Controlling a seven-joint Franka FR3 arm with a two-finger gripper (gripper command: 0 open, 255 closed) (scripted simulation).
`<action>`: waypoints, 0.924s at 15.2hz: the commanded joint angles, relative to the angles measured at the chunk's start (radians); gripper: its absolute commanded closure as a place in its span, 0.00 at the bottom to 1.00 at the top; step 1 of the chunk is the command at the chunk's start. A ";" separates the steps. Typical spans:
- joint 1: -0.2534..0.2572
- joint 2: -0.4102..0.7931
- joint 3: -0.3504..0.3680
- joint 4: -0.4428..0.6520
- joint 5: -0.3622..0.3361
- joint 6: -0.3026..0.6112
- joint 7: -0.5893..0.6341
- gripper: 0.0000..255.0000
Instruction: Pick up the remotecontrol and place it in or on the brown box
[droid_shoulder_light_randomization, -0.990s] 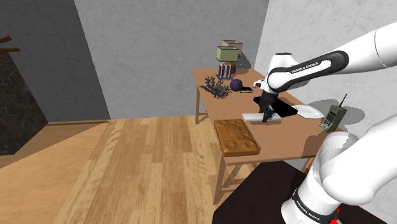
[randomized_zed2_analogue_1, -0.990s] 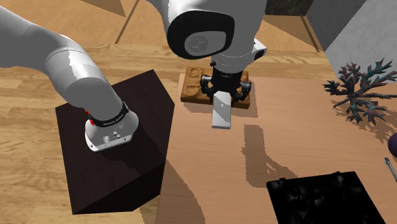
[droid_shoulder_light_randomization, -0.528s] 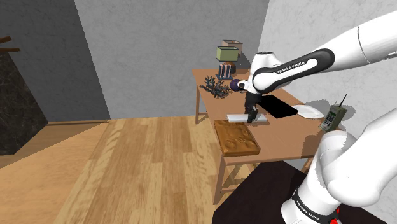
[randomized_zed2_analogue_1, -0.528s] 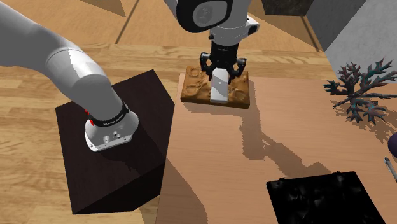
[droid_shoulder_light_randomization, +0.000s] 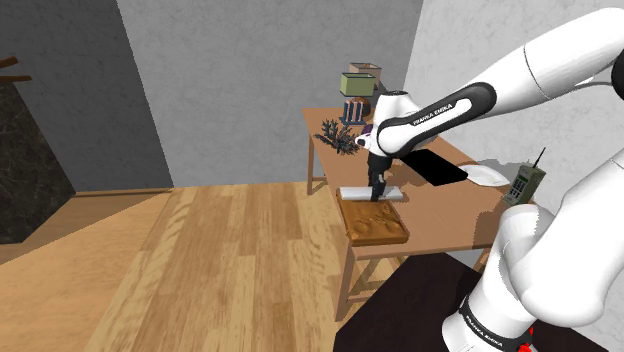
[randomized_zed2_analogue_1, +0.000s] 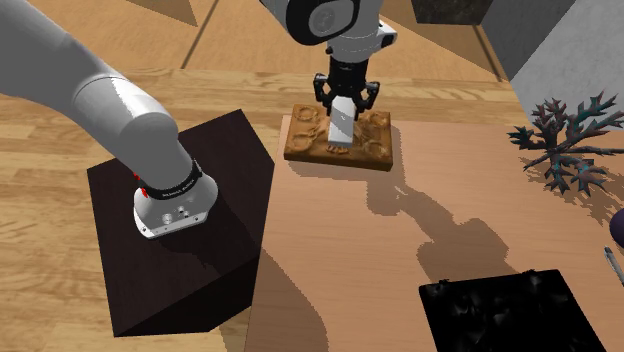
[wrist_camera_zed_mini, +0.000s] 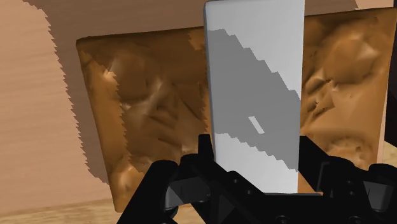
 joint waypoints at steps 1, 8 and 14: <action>0.006 0.021 -0.006 -0.011 0.008 0.031 -0.003 1.00; 0.026 0.112 -0.035 -0.045 0.054 0.148 -0.040 1.00; 0.027 0.118 -0.037 -0.047 0.058 0.156 -0.043 1.00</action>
